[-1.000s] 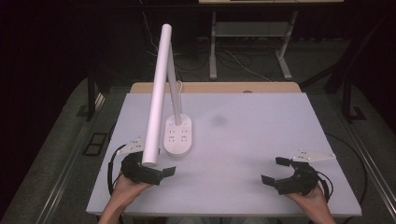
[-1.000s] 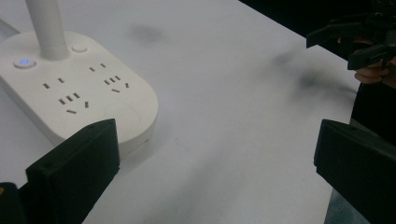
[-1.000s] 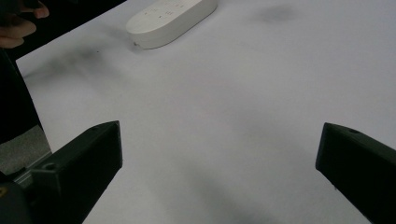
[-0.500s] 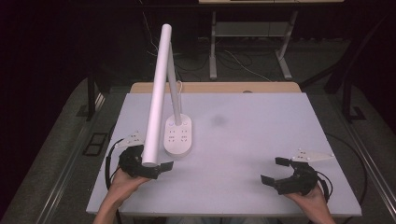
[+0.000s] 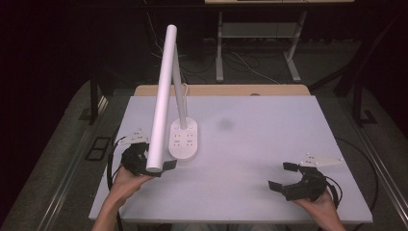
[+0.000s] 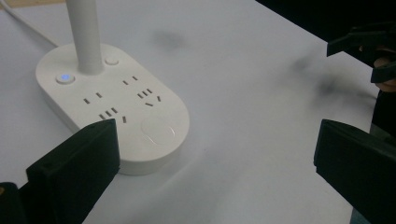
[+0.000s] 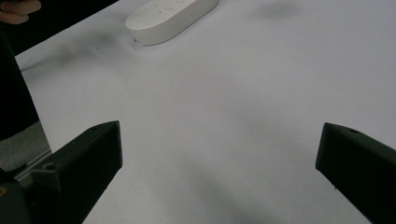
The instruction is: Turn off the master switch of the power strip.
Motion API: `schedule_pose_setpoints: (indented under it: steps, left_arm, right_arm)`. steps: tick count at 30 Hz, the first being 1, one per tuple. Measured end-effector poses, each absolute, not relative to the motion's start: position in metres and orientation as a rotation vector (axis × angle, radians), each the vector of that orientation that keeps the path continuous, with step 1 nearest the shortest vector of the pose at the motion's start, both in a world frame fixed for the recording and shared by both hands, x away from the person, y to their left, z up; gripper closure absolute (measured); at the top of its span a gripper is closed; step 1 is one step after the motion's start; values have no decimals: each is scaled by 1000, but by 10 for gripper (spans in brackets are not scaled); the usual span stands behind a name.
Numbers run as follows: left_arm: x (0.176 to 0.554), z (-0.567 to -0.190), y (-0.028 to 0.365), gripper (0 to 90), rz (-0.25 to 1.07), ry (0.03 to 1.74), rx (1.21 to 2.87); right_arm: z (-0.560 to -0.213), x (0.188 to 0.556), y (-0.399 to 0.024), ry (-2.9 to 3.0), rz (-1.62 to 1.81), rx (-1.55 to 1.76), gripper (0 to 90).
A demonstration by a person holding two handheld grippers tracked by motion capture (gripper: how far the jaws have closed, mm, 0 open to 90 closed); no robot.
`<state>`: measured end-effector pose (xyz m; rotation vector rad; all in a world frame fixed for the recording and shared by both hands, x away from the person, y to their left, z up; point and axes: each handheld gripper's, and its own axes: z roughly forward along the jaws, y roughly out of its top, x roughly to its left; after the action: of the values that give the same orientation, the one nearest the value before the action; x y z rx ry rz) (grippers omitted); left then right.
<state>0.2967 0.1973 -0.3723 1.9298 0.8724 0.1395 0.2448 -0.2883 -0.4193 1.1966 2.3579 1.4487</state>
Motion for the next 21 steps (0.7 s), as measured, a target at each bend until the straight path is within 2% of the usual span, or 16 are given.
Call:
schedule_pose_setpoints:
  steps: [21]
  left_arm:
    - [323,-360,200,0,148,884,1954]
  right_arm:
    - [-420,245,-289,2360,1449,1189,1]
